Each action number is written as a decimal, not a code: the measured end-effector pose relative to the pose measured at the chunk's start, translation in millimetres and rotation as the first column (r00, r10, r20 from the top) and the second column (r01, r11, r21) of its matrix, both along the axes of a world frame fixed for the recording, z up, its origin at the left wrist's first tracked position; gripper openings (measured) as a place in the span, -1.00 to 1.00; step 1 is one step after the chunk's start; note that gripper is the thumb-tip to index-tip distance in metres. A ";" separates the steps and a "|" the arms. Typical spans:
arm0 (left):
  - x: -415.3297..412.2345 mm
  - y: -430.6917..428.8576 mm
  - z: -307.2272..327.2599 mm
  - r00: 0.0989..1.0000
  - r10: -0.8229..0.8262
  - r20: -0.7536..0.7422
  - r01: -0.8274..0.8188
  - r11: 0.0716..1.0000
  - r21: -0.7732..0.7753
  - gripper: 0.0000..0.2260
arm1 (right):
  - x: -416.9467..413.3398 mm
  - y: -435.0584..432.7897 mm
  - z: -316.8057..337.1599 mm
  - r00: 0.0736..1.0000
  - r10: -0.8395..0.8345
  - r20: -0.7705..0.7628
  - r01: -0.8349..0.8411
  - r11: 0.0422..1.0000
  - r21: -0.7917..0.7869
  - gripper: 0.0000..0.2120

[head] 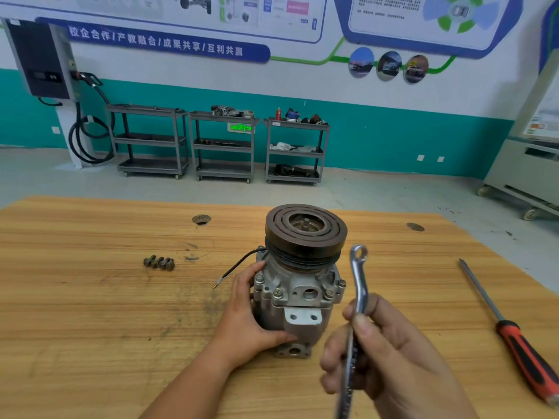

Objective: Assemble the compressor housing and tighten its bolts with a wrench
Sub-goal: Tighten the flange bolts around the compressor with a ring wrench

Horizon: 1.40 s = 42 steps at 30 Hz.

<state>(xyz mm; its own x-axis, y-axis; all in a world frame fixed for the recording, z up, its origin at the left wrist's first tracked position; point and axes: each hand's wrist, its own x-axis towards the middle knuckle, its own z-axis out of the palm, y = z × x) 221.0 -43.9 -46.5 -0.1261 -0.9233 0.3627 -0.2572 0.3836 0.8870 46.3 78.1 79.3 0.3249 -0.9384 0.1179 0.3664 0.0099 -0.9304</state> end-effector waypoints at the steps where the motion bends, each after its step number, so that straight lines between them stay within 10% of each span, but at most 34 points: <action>1: 0.8 0.0 0.8 1.000 0.002 0.015 -0.002 1.000 -0.006 0.04 | -11.3 -4.7 -4.2 0.995 -0.013 -0.097 0.018 0.999 0.043 -0.61; 8: 1.9 1.9 5.7 1.000 -0.006 0.029 0.006 1.000 -0.021 0.02 | -80.3 -48.5 4.2 0.504 -0.163 -0.848 0.031 0.985 -0.171 -0.81; 15: 2.1 -1.0 1.6 1.000 -0.018 0.014 0.018 0.999 -0.027 0.01 | -76.4 -103.9 46.5 -0.060 -0.265 -0.962 -0.361 0.905 -0.226 -0.75; 23: 2.3 -2.7 1.2 0.999 -0.005 0.031 0.007 0.999 -0.045 0.02 | -53.8 -150.0 76.3 -0.258 0.030 -0.966 -0.428 0.893 0.142 -0.80; 27: 2.3 -3.0 0.1 0.999 -0.001 0.038 0.002 0.999 -0.034 0.00 | -66.6 -131.8 72.6 -0.078 0.359 -0.930 -0.332 0.870 0.364 -0.72; 30: 2.4 -3.8 -0.2 1.000 -0.004 0.031 0.005 0.999 -0.031 0.00 | -67.7 -95.2 47.8 0.447 0.592 -0.671 -0.261 0.803 0.536 -0.73; 34: 1.2 -3.6 -0.4 1.000 -0.014 0.016 0.014 0.999 -0.042 0.00 | -35.0 -46.4 13.5 0.935 0.300 -0.191 -0.125 0.780 0.613 -0.77; 37: 0.2 -1.5 0.3 1.000 0.008 0.024 -0.007 0.998 -0.055 0.00 | 0.1 -33.1 1.6 0.988 0.046 0.147 -0.129 0.770 0.625 -0.73; 42: -2.2 0.9 2.8 0.997 0.057 0.048 -0.053 0.996 -0.066 -0.15 | 51.1 -28.1 -6.0 0.749 -0.375 0.546 -0.062 0.781 0.622 -0.81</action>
<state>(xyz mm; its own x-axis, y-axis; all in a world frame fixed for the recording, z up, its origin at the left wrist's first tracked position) 218.8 -43.0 -43.7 -0.0953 -0.9040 0.4168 -0.3229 0.4241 0.8461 97.4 50.0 73.3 0.2236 -0.9135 -0.3399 0.8876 0.3350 -0.3163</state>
